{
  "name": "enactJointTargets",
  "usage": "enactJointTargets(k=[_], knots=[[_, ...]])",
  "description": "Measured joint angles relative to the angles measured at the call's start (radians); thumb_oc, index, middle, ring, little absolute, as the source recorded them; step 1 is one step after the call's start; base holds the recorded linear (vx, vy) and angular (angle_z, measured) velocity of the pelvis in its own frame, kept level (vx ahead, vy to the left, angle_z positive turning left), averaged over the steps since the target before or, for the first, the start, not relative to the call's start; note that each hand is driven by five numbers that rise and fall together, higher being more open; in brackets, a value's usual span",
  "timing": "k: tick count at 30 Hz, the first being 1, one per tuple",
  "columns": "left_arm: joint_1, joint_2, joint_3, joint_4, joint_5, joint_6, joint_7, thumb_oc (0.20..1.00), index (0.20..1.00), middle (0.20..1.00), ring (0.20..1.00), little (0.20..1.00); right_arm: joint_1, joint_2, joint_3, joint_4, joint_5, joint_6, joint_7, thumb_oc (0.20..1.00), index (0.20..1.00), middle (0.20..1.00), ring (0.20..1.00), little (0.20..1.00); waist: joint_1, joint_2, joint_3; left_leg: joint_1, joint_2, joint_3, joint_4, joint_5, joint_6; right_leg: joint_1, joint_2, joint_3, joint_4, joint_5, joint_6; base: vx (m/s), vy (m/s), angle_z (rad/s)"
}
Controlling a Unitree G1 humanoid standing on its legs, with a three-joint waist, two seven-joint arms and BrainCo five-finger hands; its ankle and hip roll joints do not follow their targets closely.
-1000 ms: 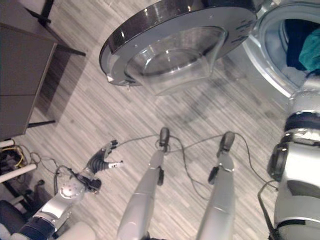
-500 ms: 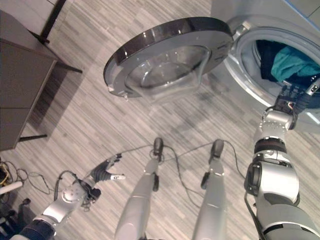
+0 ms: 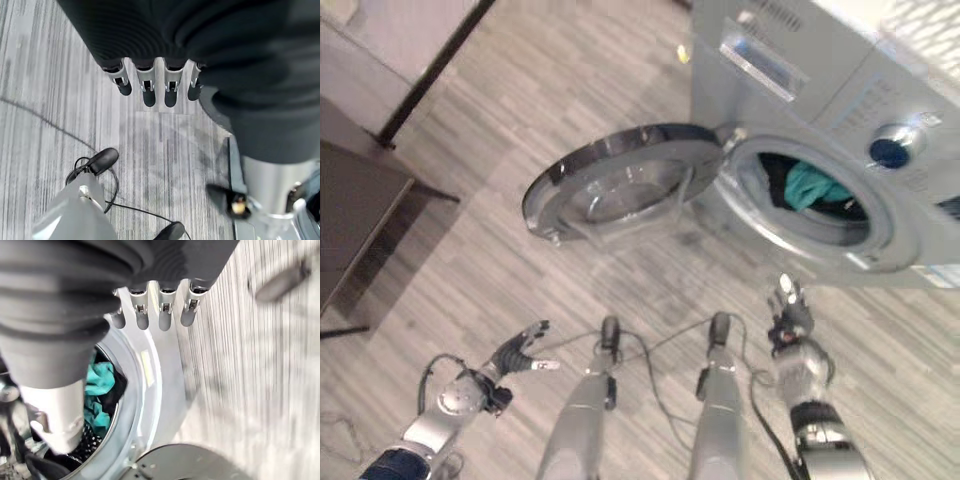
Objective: Grab the laundry basket,head to the washer,open it,put in the laundry and shut it.
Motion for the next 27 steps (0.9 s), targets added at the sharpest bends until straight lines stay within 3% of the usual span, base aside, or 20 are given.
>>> enactJointTargets(k=[2, 9, 14, 17, 19, 20, 21, 22, 23, 24, 25, 26, 27], knots=[[0.026, 0.003, 0.013, -0.001, 0.019, -0.005, -0.002, 1.000, 1.000, 1.000, 1.000, 1.000, 0.054, 0.001, -0.004, 0.032, -0.051, 0.006, 0.005, 1.000, 1.000, 1.000, 1.000, 1.000, -0.007, -0.022, -0.025, 0.021, -0.005, 0.011, 0.002, -0.013, 0.002, 0.028, -0.006, 0.000, -0.028, 0.005, 0.001, 0.09, 0.132, -0.05], [0.064, -0.025, 0.027, 0.074, 0.110, -0.004, -0.027, 1.000, 1.000, 1.000, 1.000, 1.000, 0.136, -0.004, 0.083, 0.130, -0.380, 0.054, 0.023, 1.000, 1.000, 1.000, 1.000, 1.000, 0.000, -0.026, -0.056, 0.120, -0.016, 0.024, 0.068, -0.066, 0.022, 0.191, -0.014, -0.008, -0.096, 0.036, 0.007, 0.08, 0.145, -0.04], [0.116, -0.045, 0.032, 0.097, 0.156, -0.010, -0.035, 1.000, 1.000, 1.000, 1.000, 1.000, 0.214, 0.026, 0.145, 0.195, -0.582, 0.105, 0.041, 1.000, 1.000, 1.000, 1.000, 1.000, 0.000, -0.050, -0.146, 0.213, -0.038, 0.051, 0.100, -0.123, 0.046, 0.290, -0.045, -0.004, -0.117, 0.014, 0.018, 0.02, 0.229, -0.10], [0.129, -0.061, 0.023, 0.101, 0.194, -0.015, -0.037, 1.000, 1.000, 1.000, 1.000, 1.000, 0.250, 0.065, 0.116, 0.234, -0.630, 0.119, 0.043, 1.000, 1.000, 1.000, 1.000, 1.000, -0.006, -0.062, -0.173, 0.217, -0.078, 0.083, 0.168, -0.169, 0.088, 0.306, -0.093, 0.006, -0.114, 0.017, 0.017, -0.05, 0.172, -0.21], [0.132, -0.064, 0.023, 0.102, 0.196, -0.016, -0.036, 1.000, 1.000, 1.000, 1.000, 1.000, 0.279, 0.086, 0.124, 0.238, -0.637, 0.125, 0.048, 1.000, 1.000, 1.000, 1.000, 1.000, -0.019, -0.072, -0.186, 0.219, -0.112, 0.120, 0.190, -0.177, 0.099, 0.304, -0.109, -0.001, -0.122, 0.021, 0.013, -0.11, 0.237, -0.28], [0.139, -0.066, 0.026, 0.118, 0.203, -0.020, -0.035, 1.000, 1.000, 1.000, 1.000, 1.000, 0.283, 0.085, 0.094, 0.244, -0.635, 0.114, 0.047, 1.000, 1.000, 1.000, 1.000, 1.000, -0.011, -0.076, -0.187, 0.198, -0.119, 0.124, 0.214, -0.188, 0.142, 0.295, -0.135, -0.005, -0.106, 0.048, -0.019, -0.10, 0.196, -0.37], [0.136, -0.080, 0.022, 0.145, 0.224, -0.016, -0.036, 1.000, 1.000, 1.000, 1.000, 1.000, 0.284, 0.099, 0.077, 0.276, -0.632, 0.127, 0.043, 1.000, 1.000, 1.000, 1.000, 1.000, -0.015, -0.075, -0.197, 0.201, -0.118, 0.154, 0.227, -0.213, 0.135, 0.274, -0.150, -0.001, -0.103, 0.022, 0.004, -0.14, 0.294, -0.42], [0.141, -0.080, 0.014, 0.147, 0.226, -0.017, -0.034, 1.000, 1.000, 1.000, 1.000, 1.000, 0.304, 0.116, 0.090, 0.274, -0.626, 0.135, 0.043, 1.000, 1.000, 1.000, 1.000, 1.000, -0.020, -0.082, -0.205, 0.183, -0.139, 0.173, 0.276, -0.227, 0.159, 0.271, -0.150, -0.021, -0.103, 0.028, -0.047, -0.17, 0.336, -0.70], [0.149, -0.094, 0.009, 0.173, 0.232, -0.016, -0.032, 1.000, 1.000, 1.000, 1.000, 1.000, 0.293, 0.123, 0.086, 0.299, -0.623, 0.136, 0.040, 1.000, 1.000, 1.000, 1.000, 1.000, -0.011, -0.063, -0.206, 0.186, -0.128, 0.193, 0.295, -0.242, 0.188, 0.266, -0.156, -0.085, -0.096, -0.036, -0.118, -0.11, 0.218, -0.69], [0.152, -0.102, 0.005, 0.187, 0.233, -0.013, -0.032, 1.000, 1.000, 1.000, 1.000, 1.000, 0.292, 0.119, 0.085, 0.307, -0.619, 0.136, 0.038, 1.000, 1.000, 1.000, 1.000, 1.000, -0.007, -0.047, -0.214, 0.182, -0.119, 0.174, 0.291, -0.245, 0.220, 0.277, -0.147, -0.096, -0.100, -0.075, -0.119, -0.09, 0.164, -0.76], [0.158, -0.112, 0.008, 0.204, 0.234, -0.007, -0.030, 1.000, 1.000, 1.000, 1.000, 1.000, 0.290, 0.123, 0.085, 0.313, -0.615, 0.134, 0.040, 1.000, 1.000, 1.000, 1.000, 1.000, -0.004, -0.012, -0.217, 0.189, -0.077, 0.198, 0.284, -0.242, 0.210, 0.243, -0.146, -0.098, -0.002, -0.092, -0.076, -0.07, 0.117, -0.61], [0.147, -0.121, 0.009, 0.229, 0.234, -0.002, -0.026, 1.000, 1.000, 1.000, 1.000, 1.000, 0.282, 0.123, 0.085, 0.314, -0.614, 0.131, 0.040, 1.000, 1.000, 1.000, 1.000, 1.000, -0.001, -0.010, -0.221, 0.205, -0.062, 0.211, 0.266, -0.230, 0.193, 0.200, -0.146, -0.109, 0.151, -0.099, -0.044, -0.05, 0.042, -0.59], [0.159, -0.122, 0.021, 0.235, 0.233, 0.003, -0.026, 1.000, 1.000, 1.000, 1.000, 1.000, 0.269, 0.125, 0.100, 0.323, -0.615, 0.134, 0.038, 1.000, 1.000, 1.000, 1.000, 1.000, 0.004, 0.002, -0.226, 0.228, -0.042, 0.243, 0.225, -0.211, 0.209, 0.184, -0.143, -0.139, 0.331, -0.141, -0.016, -0.05, -0.052, -0.51]])
